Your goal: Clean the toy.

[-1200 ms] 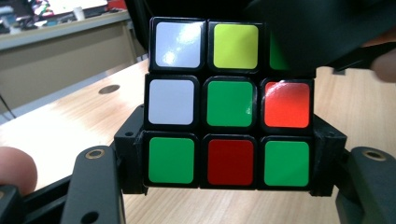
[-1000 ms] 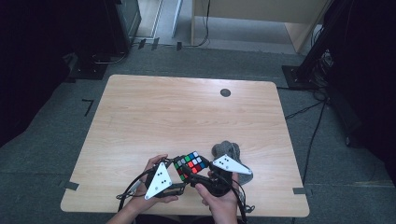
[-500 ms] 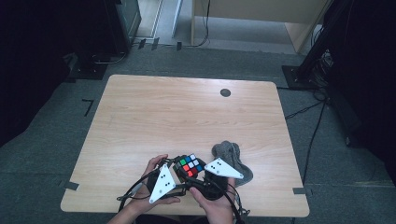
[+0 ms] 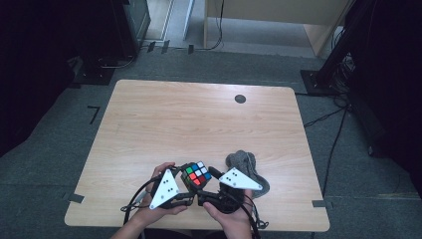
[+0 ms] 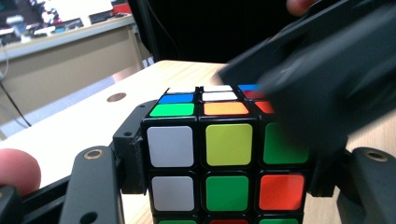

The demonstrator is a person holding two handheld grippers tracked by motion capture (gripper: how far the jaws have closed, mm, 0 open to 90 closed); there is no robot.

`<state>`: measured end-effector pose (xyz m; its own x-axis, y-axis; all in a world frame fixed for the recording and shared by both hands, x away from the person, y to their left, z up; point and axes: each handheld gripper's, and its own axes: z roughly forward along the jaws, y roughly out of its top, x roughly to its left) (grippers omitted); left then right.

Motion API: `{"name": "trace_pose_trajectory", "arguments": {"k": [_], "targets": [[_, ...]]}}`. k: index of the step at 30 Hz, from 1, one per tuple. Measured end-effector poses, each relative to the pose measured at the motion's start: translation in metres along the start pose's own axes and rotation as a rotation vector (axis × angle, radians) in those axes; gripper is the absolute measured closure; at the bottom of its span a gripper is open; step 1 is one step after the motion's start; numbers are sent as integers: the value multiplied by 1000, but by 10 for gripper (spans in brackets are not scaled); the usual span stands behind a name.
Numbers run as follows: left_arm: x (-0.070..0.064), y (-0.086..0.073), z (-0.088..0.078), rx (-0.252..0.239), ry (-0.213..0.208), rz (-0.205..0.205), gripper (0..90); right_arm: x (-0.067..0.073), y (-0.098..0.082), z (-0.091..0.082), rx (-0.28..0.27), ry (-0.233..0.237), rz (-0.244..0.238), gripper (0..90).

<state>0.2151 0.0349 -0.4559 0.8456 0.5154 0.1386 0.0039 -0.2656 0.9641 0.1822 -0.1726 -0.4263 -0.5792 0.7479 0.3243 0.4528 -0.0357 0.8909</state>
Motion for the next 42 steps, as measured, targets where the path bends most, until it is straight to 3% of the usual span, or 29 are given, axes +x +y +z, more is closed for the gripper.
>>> {"name": "trace_pose_trajectory", "arguments": {"k": [3, 7, 9, 13, 19, 23, 28, 32, 35, 42], "targets": [[14, 1, -4, 1, 36, -77, 333, -4, 6, -12, -81, -15, 9, 206], [37, 1, -13, -39, 40, -241, 333, -12, 2, -20, -159, -55, 54, 217], [45, 1, -17, -55, 47, -303, 333, -16, -6, -18, -155, -80, 67, 228], [53, 1, -21, -85, 49, -382, 333, -15, -26, -1, -74, -85, 51, 231], [45, 3, -14, -79, 18, -411, 332, 3, -34, 21, -45, -38, -21, 214], [35, 4, -9, -67, -20, -409, 332, 13, -34, 26, -62, -63, -92, 194], [26, 6, -4, -71, -71, -418, 331, 13, -34, 26, -84, -86, -114, 244], [24, 6, -4, -86, -84, -430, 330, 14, -36, 24, -109, -92, -127, 316], [24, 4, -2, -85, -95, -454, 329, 17, -37, 24, -122, -108, -154, 316], [21, 4, -1, -87, -99, -435, 327, 15, -38, 23, -127, -141, -164, 343]]}}
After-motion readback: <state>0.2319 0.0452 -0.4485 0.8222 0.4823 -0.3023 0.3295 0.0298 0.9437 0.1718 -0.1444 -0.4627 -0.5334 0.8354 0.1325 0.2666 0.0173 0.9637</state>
